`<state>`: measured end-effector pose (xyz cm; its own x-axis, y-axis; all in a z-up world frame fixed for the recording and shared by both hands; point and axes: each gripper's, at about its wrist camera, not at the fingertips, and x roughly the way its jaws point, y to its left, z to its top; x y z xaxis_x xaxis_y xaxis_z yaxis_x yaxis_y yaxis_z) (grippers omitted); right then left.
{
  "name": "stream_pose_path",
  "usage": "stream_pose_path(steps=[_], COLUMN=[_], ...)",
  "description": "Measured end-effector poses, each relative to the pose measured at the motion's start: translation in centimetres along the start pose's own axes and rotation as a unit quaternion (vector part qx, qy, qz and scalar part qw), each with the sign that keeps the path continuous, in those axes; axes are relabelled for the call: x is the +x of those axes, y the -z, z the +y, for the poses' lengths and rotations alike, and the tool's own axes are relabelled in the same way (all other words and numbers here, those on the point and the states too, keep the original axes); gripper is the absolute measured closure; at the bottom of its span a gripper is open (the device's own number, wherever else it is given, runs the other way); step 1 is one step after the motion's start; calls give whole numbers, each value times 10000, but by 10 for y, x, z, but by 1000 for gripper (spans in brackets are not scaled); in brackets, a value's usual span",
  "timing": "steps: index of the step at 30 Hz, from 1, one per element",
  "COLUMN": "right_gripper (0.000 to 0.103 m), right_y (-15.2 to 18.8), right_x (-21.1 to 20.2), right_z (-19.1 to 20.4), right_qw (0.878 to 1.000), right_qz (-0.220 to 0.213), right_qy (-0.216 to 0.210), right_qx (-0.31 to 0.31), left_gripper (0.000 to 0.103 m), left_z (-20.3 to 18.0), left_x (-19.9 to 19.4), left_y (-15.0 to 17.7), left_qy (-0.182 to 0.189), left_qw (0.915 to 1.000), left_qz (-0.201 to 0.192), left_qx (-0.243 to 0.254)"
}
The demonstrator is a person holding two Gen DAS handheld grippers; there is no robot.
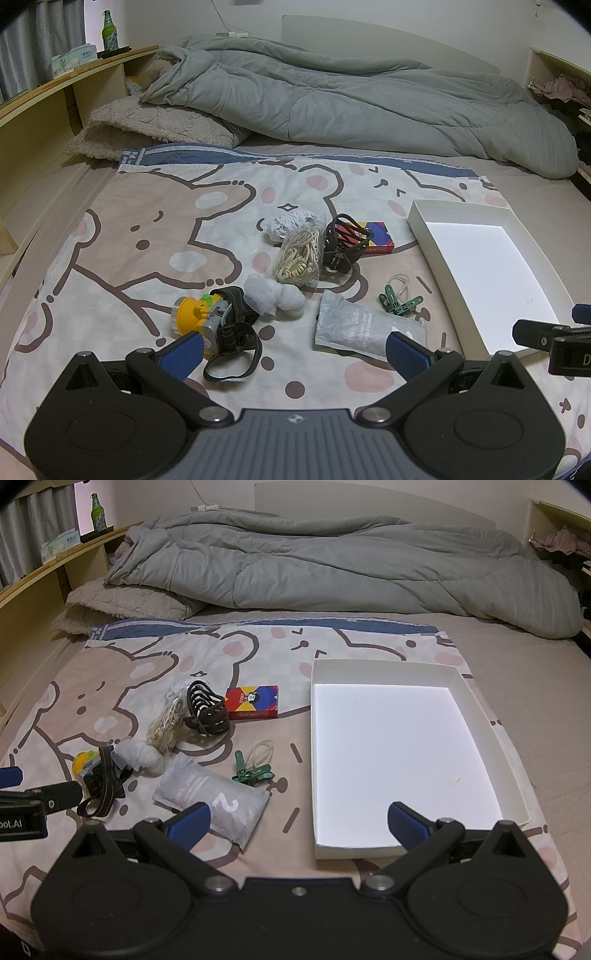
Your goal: Organize objects
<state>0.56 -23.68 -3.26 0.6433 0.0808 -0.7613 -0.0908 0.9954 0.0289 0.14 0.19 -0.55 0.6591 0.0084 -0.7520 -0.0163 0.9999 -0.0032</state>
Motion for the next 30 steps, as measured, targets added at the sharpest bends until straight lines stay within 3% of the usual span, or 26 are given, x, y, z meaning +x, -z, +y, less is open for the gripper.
stream_pose_path(steps=[6,19,30], right_gripper=[0,0,0], right_y=[-3,-25,-49], right_x=[2,11,24], right_z=[-1,8,18], right_qw=[10000,9993,9967], right_qz=[-42,-198,-709], right_qy=[6,-214,-353], right_qx=[-42,-213,-204], left_gripper=[0,0,0], left_z=[1,30,58], left_x=[6,7,17], left_y=[3,-20,-33], left_qy=[47,-218,-489], left_qw=[9999,9989,9967], left_qz=[77,-159,-328], left_qx=[-106,-393,-562])
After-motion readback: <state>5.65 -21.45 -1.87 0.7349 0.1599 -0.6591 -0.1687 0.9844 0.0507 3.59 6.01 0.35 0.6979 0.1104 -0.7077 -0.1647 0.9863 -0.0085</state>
